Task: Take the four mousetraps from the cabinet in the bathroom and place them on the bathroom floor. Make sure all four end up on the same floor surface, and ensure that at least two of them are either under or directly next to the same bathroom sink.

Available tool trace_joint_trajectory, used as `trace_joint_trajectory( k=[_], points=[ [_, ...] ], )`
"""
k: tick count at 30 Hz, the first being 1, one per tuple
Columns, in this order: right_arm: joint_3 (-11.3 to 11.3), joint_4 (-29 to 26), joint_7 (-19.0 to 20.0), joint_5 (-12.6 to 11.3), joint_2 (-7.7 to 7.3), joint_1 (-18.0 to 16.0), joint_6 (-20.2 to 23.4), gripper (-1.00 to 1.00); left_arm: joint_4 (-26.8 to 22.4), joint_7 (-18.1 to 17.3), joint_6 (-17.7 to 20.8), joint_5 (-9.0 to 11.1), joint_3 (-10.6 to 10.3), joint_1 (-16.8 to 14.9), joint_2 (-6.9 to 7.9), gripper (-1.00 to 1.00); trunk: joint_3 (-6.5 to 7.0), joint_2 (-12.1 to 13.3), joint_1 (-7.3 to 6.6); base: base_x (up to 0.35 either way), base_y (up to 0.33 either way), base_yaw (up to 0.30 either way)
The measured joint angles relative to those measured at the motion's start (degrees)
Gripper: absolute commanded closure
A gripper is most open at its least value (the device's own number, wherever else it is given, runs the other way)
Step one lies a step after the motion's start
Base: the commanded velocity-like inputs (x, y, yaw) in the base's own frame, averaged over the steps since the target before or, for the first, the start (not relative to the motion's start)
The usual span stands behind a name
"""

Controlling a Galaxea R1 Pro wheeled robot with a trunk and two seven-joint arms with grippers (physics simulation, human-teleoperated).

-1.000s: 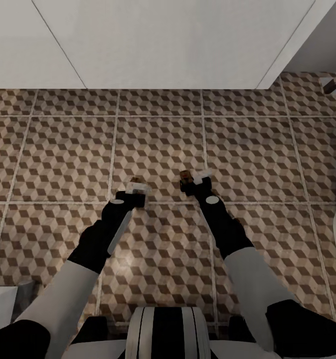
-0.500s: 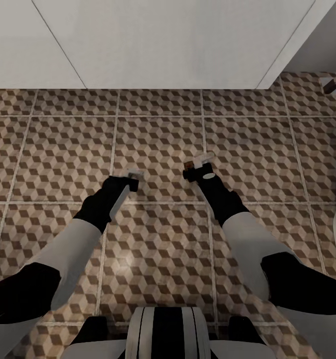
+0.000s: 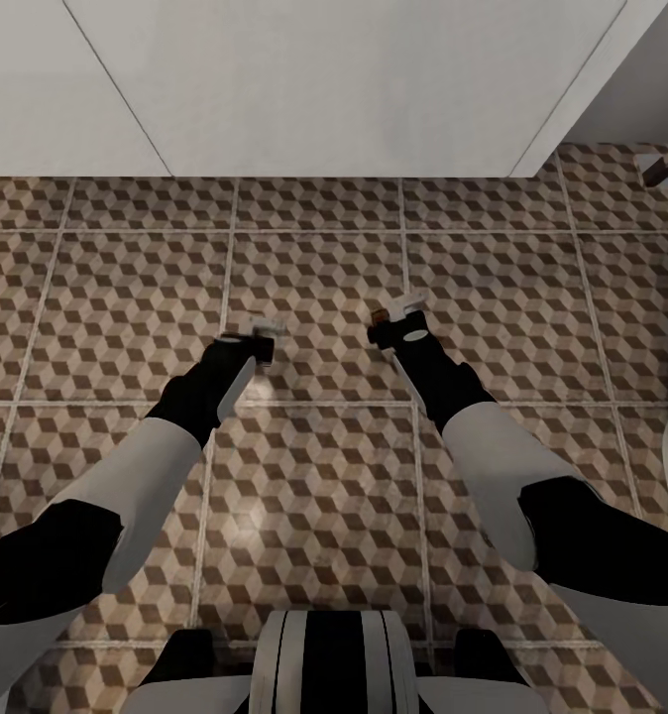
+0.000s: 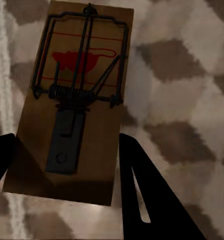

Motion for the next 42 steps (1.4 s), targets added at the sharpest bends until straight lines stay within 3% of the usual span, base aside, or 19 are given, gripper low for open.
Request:
trace_joint_trajectory(
  k=[4,9,13,18,25,42],
  points=[
    [0.1,0.3,0.2,-0.1,0.00,0.0,-1.4,1.00,0.2,-0.3,-2.4,0.1,0.0,0.0,0.08,1.00,0.00,0.0,0.00,0.000,0.000,0.000],
    [0.1,6.1,1.3,-0.2,0.00,0.0,-7.0,1.00,1.4,-4.7,-9.0,0.3,-0.1,0.0,0.86,1.00,0.00,0.0,0.00,0.000,0.000,0.000],
    [0.0,9.3,1.5,-0.2,0.00,0.0,-10.7,1.00,6.2,-6.1,-14.8,0.3,0.0,-0.1,0.99,1.00,0.00,0.0,0.00,0.000,0.000,0.000],
    [-0.1,10.1,1.6,-0.3,0.00,0.0,-13.6,1.00,10.4,-6.9,-19.5,0.2,0.0,-0.1,1.11,1.00,0.00,0.0,0.00,0.000,0.000,0.000],
    [-0.1,10.2,1.7,-0.4,0.00,0.0,-16.4,1.00,11.5,-10.1,-21.1,0.2,-0.1,-0.1,1.64,1.00,0.00,0.0,0.00,0.000,0.000,0.000],
    [-0.1,10.3,1.7,-0.4,0.00,0.0,-17.6,1.00,11.6,-10.7,-25.3,0.2,-0.3,0.1,2.02,1.00,0.00,0.0,0.00,0.000,0.000,0.000]
  ],
)
